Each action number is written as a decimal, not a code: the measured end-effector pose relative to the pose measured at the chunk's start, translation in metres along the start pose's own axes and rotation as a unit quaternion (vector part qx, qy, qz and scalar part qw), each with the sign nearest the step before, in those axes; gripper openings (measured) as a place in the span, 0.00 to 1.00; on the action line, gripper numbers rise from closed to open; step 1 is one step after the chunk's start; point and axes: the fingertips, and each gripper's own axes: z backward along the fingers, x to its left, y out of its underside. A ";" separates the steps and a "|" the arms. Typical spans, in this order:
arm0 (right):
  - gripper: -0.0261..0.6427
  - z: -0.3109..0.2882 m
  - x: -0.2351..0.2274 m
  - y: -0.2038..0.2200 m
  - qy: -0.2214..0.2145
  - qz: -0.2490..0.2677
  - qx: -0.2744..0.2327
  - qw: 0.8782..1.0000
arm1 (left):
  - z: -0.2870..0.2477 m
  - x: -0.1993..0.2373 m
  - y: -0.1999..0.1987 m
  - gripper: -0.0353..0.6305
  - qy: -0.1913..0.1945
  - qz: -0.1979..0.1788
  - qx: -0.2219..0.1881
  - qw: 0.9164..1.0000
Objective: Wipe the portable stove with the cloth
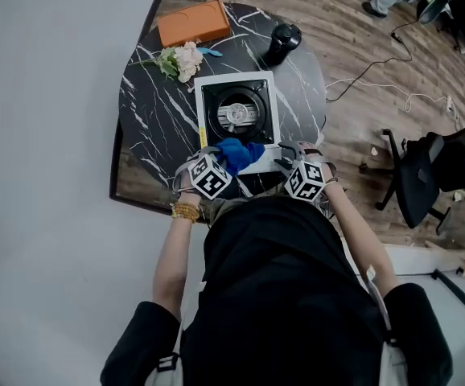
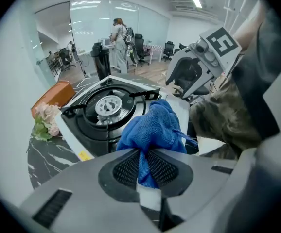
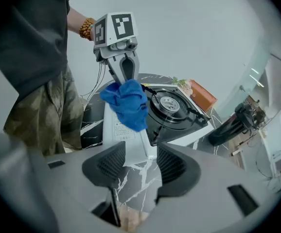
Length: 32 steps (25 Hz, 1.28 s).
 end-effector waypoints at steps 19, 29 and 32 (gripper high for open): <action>0.24 -0.023 0.009 -0.023 -0.019 0.003 -0.006 1.000 | -0.021 -0.037 -0.084 0.24 0.057 0.054 -0.120 0.990; 0.17 0.028 -0.086 0.013 0.094 -0.316 -0.064 0.942 | 0.017 0.060 0.000 0.29 -0.093 0.138 -0.109 0.980; 0.17 -0.006 -0.086 0.017 0.061 -0.303 -0.020 0.951 | 0.000 0.052 -0.007 0.24 -0.078 0.117 -0.096 0.985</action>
